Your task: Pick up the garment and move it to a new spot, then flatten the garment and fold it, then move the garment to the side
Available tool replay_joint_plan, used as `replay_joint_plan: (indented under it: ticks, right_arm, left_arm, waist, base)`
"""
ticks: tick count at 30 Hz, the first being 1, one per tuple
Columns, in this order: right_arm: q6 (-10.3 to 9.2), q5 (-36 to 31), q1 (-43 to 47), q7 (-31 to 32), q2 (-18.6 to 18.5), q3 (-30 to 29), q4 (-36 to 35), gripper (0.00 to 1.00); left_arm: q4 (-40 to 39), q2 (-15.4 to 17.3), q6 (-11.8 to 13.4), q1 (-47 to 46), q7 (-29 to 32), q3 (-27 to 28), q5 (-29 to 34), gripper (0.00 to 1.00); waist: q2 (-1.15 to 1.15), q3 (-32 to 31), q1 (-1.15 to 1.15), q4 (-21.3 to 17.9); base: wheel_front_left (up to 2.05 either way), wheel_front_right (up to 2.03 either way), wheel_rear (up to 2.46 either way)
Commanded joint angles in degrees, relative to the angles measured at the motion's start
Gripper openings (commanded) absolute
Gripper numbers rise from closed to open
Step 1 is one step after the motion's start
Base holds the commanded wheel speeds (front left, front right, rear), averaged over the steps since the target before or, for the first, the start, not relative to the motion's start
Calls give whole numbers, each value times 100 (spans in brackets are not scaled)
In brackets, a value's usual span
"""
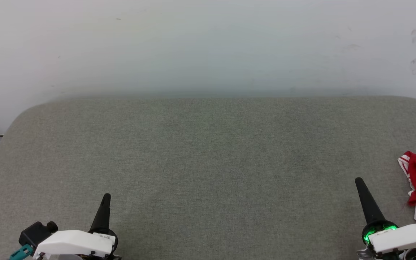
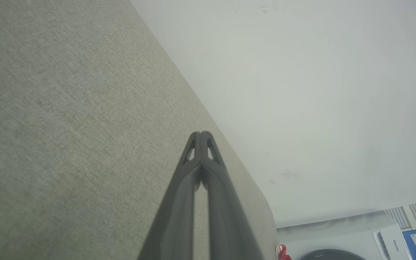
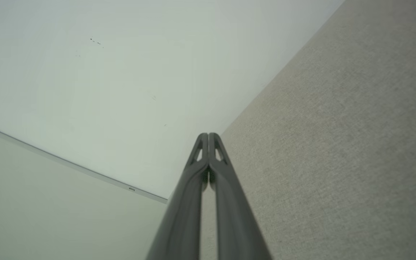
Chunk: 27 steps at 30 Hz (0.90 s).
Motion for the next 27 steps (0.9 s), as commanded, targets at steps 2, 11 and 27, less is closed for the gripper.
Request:
replay_joint_plan:
  ticks: [2,11,27]
  right_arm:
    - [-1,230,-187,7,-45,-5,22,0]
    - [-1,752,-307,19,-43,-13,204,0]
    - [-2,1592,-510,48,-33,-31,497,0]
  left_arm:
    - [-35,-9,-51,-176,59,42,-207,0]
    - [0,-48,-113,-257,190,125,-700,0]
    - [61,-97,-202,-392,412,245,-1496,0]
  waist:
    - [0,10,0,0]
    - [0,47,0,-1]
    - [0,114,-1,-2]
  base:
    - [0,0,0]
    - [0,0,0]
    - [0,0,0]
